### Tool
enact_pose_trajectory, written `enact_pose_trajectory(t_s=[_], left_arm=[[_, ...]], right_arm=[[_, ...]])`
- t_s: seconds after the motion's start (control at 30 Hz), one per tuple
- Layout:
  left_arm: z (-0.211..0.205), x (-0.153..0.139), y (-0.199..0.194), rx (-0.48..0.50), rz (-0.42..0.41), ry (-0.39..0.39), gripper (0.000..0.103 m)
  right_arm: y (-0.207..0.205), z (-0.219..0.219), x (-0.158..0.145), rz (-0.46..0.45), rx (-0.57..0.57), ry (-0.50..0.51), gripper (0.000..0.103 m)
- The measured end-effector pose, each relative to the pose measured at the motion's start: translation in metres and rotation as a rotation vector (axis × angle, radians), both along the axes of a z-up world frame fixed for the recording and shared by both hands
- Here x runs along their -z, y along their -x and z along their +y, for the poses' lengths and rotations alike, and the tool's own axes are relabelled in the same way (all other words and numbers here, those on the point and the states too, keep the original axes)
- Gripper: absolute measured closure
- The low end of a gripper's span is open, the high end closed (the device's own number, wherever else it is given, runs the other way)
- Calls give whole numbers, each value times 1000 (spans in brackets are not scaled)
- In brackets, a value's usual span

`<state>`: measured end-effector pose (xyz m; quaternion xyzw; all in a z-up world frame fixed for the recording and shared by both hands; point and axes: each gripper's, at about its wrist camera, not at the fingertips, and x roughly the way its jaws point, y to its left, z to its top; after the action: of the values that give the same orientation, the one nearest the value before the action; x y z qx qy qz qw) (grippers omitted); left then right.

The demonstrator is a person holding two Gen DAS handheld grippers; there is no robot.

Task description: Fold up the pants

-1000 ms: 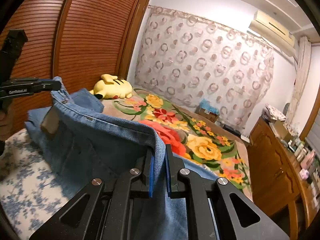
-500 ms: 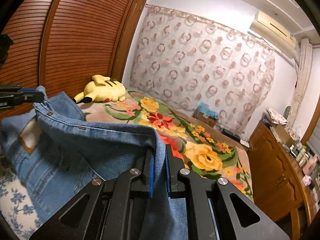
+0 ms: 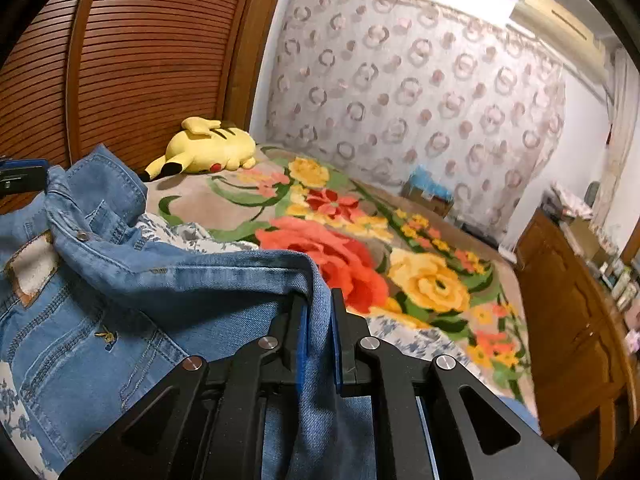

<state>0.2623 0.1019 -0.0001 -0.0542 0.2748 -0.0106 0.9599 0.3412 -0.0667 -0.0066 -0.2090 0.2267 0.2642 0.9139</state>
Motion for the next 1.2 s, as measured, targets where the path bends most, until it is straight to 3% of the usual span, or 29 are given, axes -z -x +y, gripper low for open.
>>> enact_pose_trajectory(t_s=[0.13,0.23,0.33,0.47,0.53,0.57,0.83,1.2], left_arm=[[4,-4,9,-21,-25,-16,55],[6,-5,13,-6,-30,-2,50],[1,-4,14,15,-33,9,21],[-13,2,17,59,-20,-11,19],[-22,5,19,73,-12,-17,19],[-25,6,19,78,-8,-18,19],[-64,19,24,184,0,-48,19],[-88,38,31,290,54,-60,19]], right_arm=[[-11,0,-5,37,9,-7,94],[-14,0,-10,46,11,-4,94],[-15,0,-14,44,11,0,93],[-12,-3,-19,56,-2,-18,73],[-9,-7,-22,70,-10,-37,46],[-8,-10,-24,77,-13,-45,43],[38,-57,-35,127,-10,-88,43],[91,-119,-18,237,150,-92,43]])
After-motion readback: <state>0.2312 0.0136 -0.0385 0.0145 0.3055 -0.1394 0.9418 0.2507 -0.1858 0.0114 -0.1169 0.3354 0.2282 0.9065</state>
